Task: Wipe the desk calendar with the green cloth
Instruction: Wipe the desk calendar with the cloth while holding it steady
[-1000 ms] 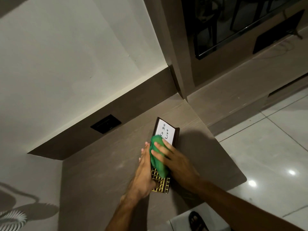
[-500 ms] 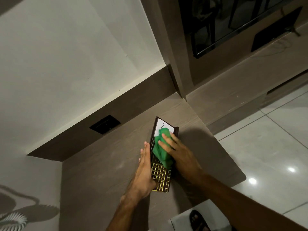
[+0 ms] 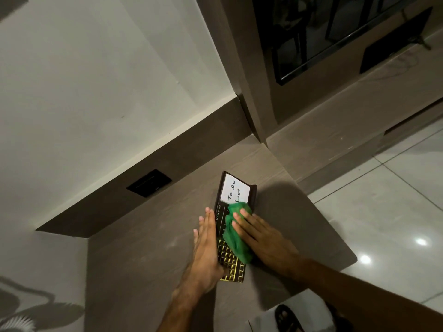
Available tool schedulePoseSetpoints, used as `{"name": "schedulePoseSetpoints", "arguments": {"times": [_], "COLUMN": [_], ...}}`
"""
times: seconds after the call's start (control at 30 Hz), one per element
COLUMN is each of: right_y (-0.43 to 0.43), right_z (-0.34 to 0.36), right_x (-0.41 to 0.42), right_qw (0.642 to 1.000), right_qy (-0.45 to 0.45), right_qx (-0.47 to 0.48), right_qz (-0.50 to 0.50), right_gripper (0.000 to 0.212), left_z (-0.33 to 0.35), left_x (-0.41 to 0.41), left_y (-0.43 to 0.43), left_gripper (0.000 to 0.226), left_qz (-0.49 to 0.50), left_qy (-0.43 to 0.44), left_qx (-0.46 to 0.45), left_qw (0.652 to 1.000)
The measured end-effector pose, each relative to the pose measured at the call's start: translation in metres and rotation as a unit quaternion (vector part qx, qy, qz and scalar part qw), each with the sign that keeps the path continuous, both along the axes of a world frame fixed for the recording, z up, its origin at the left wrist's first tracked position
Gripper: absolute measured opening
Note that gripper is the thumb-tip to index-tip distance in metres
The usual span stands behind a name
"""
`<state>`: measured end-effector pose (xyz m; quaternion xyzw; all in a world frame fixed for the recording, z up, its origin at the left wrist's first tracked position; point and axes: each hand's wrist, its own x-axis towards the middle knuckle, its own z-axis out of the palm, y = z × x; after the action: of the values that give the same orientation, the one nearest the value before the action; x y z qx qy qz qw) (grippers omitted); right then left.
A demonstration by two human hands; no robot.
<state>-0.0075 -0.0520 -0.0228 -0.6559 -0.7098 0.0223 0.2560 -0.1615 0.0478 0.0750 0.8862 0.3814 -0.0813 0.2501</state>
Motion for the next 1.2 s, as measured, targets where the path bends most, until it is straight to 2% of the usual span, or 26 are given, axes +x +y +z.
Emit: {"name": "schedulePoseSetpoints", "arguments": {"times": [0.13, 0.2, 0.3, 0.37, 0.5, 0.57, 0.7, 0.8, 0.87, 0.97, 1.1, 1.2], "right_y": [0.001, 0.011, 0.013, 0.001, -0.006, 0.007, 0.009, -0.009, -0.004, 0.019, 0.008, -0.015], "right_z": [0.013, 0.024, 0.016, 0.005, 0.002, 0.012, 0.007, -0.003, 0.002, 0.019, -0.002, -0.008], "right_x": [-0.008, 0.003, 0.014, 0.005, -0.013, -0.007, 0.015, 0.001, -0.008, 0.001, 0.014, -0.009], "right_qw": [0.996, 0.996, 1.0, 0.999, 0.998, 0.998, 0.999, 0.999, 0.997, 0.997, 0.999, 0.998], "right_qy": [0.002, 0.013, 0.008, -0.003, -0.004, 0.002, 0.026, 0.011, 0.02, 0.041, 0.03, 0.021], "right_qx": [0.058, 0.076, 0.008, -0.032, 0.01, 0.037, -0.026, -0.033, 0.003, 0.053, -0.019, -0.032], "right_qz": [0.062, 0.046, 0.004, -0.004, 0.058, 0.043, -0.005, 0.038, 0.073, 0.04, -0.013, 0.04], "right_gripper": [0.061, 0.068, 0.091, 0.098, 0.089, 0.084, 0.102, 0.095, 0.09, 0.086, 0.088, 0.08], "left_z": [0.001, 0.003, 0.008, 0.009, 0.009, 0.008, 0.009, 0.009, 0.009, 0.008, 0.008, 0.007], "left_x": [0.0, 0.001, 0.003, 0.003, 0.003, 0.003, 0.005, 0.004, 0.003, 0.003, 0.003, 0.003], "left_y": [-0.001, -0.001, 0.0, 0.0, -0.001, -0.001, -0.001, -0.001, -0.001, 0.0, 0.001, 0.001], "left_gripper": [0.151, 0.152, 0.151, 0.149, 0.144, 0.144, 0.146, 0.146, 0.144, 0.145, 0.148, 0.148], "left_qz": [-0.015, -0.018, -0.019, -0.018, -0.013, -0.013, -0.005, -0.002, -0.006, -0.008, -0.001, -0.001], "left_qy": [0.03, 0.042, 0.057, 0.067, 0.061, 0.062, 0.054, 0.044, 0.043, 0.048, 0.041, 0.033], "left_qx": [0.039, 0.053, 0.08, 0.097, 0.091, 0.088, 0.072, 0.067, 0.067, 0.061, 0.059, 0.055], "left_qw": [0.999, 0.998, 0.995, 0.993, 0.994, 0.994, 0.996, 0.997, 0.997, 0.997, 0.997, 0.998]}}
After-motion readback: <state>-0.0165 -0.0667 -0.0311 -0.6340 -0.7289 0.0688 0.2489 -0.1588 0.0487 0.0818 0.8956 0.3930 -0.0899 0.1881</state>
